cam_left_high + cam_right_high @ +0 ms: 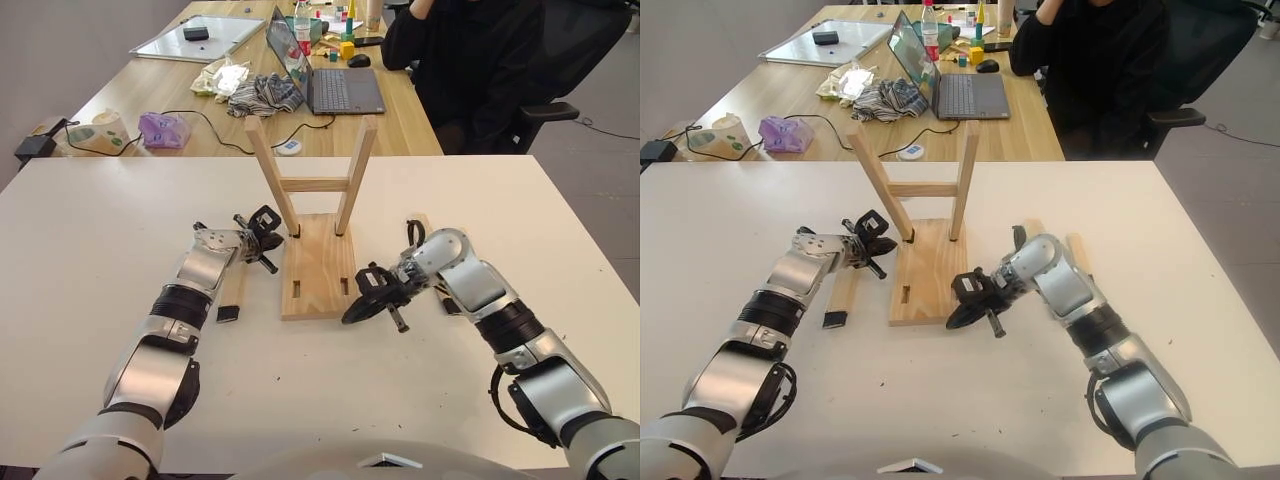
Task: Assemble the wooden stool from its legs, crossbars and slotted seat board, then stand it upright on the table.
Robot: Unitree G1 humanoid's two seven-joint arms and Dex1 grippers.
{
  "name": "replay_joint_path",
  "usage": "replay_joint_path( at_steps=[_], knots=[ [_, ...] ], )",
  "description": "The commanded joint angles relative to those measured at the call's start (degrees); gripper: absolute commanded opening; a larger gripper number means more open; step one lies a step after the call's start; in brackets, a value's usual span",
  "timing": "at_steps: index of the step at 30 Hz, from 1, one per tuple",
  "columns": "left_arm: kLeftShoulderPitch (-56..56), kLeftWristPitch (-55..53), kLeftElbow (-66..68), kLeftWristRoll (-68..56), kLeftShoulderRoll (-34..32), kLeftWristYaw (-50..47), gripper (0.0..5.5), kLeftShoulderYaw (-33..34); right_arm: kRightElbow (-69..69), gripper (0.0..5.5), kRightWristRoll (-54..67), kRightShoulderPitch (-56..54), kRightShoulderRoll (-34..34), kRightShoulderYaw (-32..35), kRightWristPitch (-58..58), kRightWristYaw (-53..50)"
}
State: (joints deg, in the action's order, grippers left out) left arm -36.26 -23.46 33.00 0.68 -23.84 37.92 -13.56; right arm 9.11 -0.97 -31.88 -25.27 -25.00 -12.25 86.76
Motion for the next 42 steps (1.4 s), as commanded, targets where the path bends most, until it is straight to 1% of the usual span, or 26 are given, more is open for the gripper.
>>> replay_joint_path(
  at_steps=[1, 3, 4, 5, 8, 9, 11, 13, 15, 17, 19, 24, 29, 31, 33, 38, 42],
  knots=[
    [3.17, -2.89, -6.77, -1.75, -3.34, 1.06, 0.03, 4.02, -4.76, 0.0, 4.07, -2.2, -1.11, 13.84, -6.01, -14.1],
    [4.45, -2.39, -10.31, -2.11, -4.62, -2.16, 0.03, 7.68, -4.99, 0.0, 6.15, -4.94, -0.27, 22.87, -7.91, -24.99],
    [4.56, -2.99, -12.55, -2.31, -5.45, -4.1, 0.03, 10.1, -4.69, 0.0, 6.54, -5.8, 0.47, 26.65, -9.0, -30.86],
    [4.79, -3.9, -14.69, -2.57, -6.27, -5.14, 0.03, 11.95, -4.88, 0.0, 6.9, -5.97, 1.02, 28.98, -10.23, -35.23],
    [5.12, -12.38, -22.03, -3.71, -11.17, -3.09, 0.03, 14.63, -8.14, 0.0, 5.1, -1.07, 1.42, 32.41, -14.57, -46.41],
    [4.89, -15.51, -23.87, -4.57, -12.08, -2.61, 0.03, 15.28, -8.6, 0.0, 4.56, 0.5, 1.15, 33.14, -16.06, -49.37],
    [4.31, -19.51, -26.51, -6.01, -11.86, -3.94, 0.03, 17.25, -8.44, 0.0, 4.15, 3.19, -0.8, 35.04, -20.58, -53.5],
    [4.92, -21.08, -29.54, -6.74, -9.94, -7.8, 0.03, 20.03, -7.82, 0.0, 3.11, 6.37, -4.95, 36.4, -25.34, -55.37],
    [6.44, -21.6, -32.34, -7.15, -8.09, -11.26, 0.0, 22.14, -6.82, 0.48, 1.75, 9.76, -8.31, 36.56, -28.59, -56.14],
    [6.99, -22.16, -34.45, -7.7, -6.25, -14.25, 0.0, 24.03, -7.44, 1.06, 1.1, 14.51, -9.72, 35.79, -32.19, -56.73],
    [7.45, -22.39, -36.22, -8.23, -4.98, -16.47, 0.0, 25.4, -8.52, 1.64, 1.85, 18.02, -8.55, 35.13, -34.36, -57.33],
    [7.99, -21.13, -36.01, -8.69, -2.39, -18.2, 0.0, 23.8, -5.53, 2.76, 3.48, 17.29, -4.5, 33.51, -32.87, -59.85],
    [8.17, -19.84, -35.33, -8.69, -0.61, -19.2, 0.0, 22.39, 4.4, 2.76, 3.41, 16.12, -2.49, 31.98, -29.2, -61.84],
    [7.94, -19.61, -35.23, -8.87, -0.58, -19.09, 0.0, 22.39, 9.04, 2.76, 3.66, 17.09, -2.16, 30.89, -27.68, -61.32],
    [7.8, -19.42, -35.11, -8.91, -0.64, -19.17, 0.0, 22.52, 10.91, 2.76, 3.85, 17.85, -1.98, 30.14, -26.62, -61.2],
    [7.86, -19.22, -35.12, -8.98, -0.5, -19.51, 0.0, 22.79, 8.22, 2.76, 5.74, 14.42, -3.88, 32.06, -25.9, -61.88],
    [6.73, -18.83, -34.05, -8.74, -0.82, -19.46, 0.0, 22.3, 3.63, 2.76, 6.04, 12.87, -3.53, 30.44, -27.02, -61.81]
  ],
)
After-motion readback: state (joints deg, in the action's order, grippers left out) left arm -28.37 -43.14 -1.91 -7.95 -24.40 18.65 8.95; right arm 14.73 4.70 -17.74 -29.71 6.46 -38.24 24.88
